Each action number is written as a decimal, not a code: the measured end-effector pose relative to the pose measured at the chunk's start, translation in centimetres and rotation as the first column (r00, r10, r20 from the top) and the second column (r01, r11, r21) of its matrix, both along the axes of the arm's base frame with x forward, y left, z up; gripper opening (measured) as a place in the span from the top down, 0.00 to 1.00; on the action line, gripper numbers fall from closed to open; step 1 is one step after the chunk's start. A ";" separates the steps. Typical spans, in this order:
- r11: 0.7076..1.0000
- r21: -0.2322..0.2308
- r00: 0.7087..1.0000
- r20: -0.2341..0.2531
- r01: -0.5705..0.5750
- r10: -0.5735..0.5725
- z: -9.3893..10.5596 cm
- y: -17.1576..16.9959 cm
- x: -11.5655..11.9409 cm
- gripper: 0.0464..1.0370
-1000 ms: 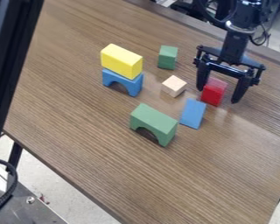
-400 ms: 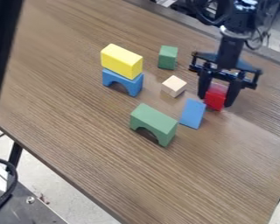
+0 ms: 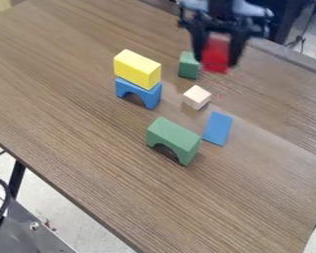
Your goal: Put the red cube on top of the yellow rectangle
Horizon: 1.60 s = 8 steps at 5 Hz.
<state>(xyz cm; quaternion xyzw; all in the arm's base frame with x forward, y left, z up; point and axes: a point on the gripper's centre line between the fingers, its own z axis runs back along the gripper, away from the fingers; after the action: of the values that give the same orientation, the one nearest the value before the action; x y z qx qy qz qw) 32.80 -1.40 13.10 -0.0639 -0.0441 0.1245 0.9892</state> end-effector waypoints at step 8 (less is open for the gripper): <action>0.953 0.120 0.942 -0.156 -0.279 0.296 -2.4 10.8 -1.3 0.45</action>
<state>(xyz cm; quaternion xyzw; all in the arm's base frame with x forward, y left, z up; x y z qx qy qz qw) 31.52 9.37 10.67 0.0019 0.0269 0.2704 0.9624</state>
